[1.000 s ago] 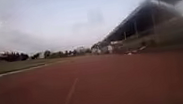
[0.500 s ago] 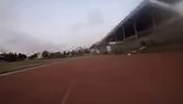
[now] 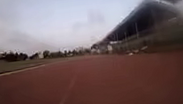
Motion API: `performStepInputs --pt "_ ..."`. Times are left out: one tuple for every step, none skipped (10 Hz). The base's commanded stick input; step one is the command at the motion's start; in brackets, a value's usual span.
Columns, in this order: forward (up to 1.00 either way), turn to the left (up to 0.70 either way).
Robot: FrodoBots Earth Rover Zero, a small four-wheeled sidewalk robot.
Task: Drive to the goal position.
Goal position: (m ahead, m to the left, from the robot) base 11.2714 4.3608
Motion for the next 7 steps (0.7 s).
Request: performStepInputs --pt "0.70 -0.16" --pt "0.70 -0.09" --pt "0.70 -0.02" --pt "0.70 0.00" --pt "0.70 0.00" --pt "0.70 0.00" --pt "0.70 0.00"
